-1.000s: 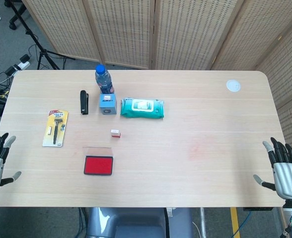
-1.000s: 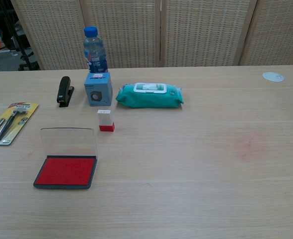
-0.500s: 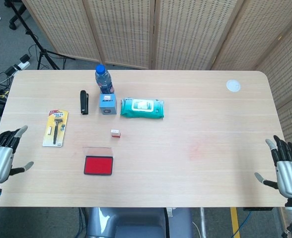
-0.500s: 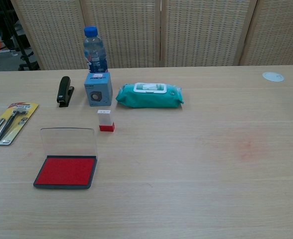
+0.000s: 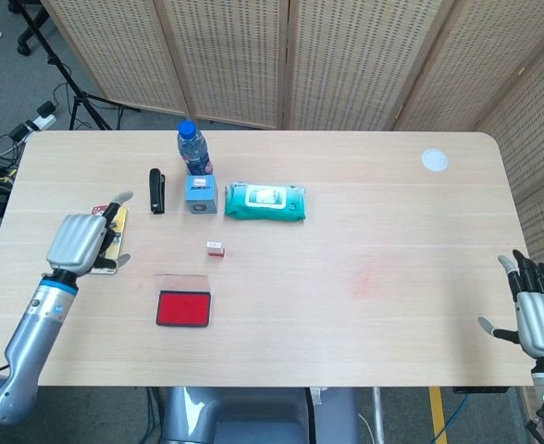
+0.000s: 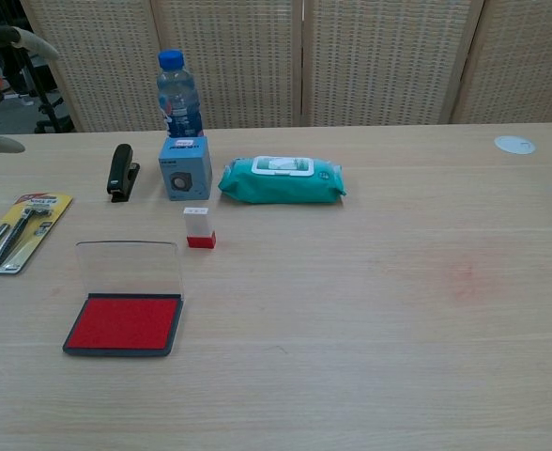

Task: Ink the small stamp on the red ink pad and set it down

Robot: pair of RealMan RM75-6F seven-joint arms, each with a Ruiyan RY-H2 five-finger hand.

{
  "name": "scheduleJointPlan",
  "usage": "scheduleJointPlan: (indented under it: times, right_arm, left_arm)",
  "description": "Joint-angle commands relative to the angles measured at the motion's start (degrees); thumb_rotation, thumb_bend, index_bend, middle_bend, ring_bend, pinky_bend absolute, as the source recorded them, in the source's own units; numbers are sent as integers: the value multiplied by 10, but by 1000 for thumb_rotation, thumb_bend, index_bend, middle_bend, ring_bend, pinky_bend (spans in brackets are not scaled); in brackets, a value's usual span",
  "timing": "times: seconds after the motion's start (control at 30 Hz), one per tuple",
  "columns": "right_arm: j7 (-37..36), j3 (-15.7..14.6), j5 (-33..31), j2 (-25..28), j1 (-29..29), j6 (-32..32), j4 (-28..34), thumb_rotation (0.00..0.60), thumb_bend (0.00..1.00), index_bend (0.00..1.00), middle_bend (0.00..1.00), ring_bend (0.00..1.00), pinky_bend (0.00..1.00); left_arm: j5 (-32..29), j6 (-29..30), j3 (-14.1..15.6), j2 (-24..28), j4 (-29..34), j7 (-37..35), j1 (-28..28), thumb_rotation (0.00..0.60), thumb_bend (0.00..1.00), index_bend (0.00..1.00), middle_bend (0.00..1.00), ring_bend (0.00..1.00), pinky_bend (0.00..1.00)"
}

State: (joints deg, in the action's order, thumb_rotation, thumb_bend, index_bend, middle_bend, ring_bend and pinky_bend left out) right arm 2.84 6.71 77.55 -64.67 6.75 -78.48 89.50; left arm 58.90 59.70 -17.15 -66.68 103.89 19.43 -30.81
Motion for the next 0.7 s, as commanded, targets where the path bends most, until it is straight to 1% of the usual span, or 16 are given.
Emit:
scheduleJointPlan:
  times: [0.03,0.13,0.3,0.5,0.7]
  right_arm:
    - [1,1,-10,-3,4,13,-8,600,0,0,0,0,0]
    - [2,1,-15,-6,8,20,-12,600,0,0,0,0,0]
    - [2,2,-22,-8,11,28,-18,600,0,0,0,0,0]
    - [0,3,-26,-9,13,33,-20,600,0,0,0,0,0]
    - [0,3,-31,-8,15,39,-22,600,0,0,0,0,0]
  left_arm:
    - [-146,-73,-28,-33,-7,82,-98,600,224,312,1000,1000,962]
    - [-213,-75,-23,-57,-26,117,-139,600,240,395,1000,1000,962]
    - [-269,-65,-12,-89,-51,145,-178,600,234,430,1000,1000,962]
    - [-298,-57,-3,-133,-97,153,-208,600,237,430,1000,1000,962]
    - [-312,-64,7,-186,-167,150,-232,600,239,430,1000,1000,962]
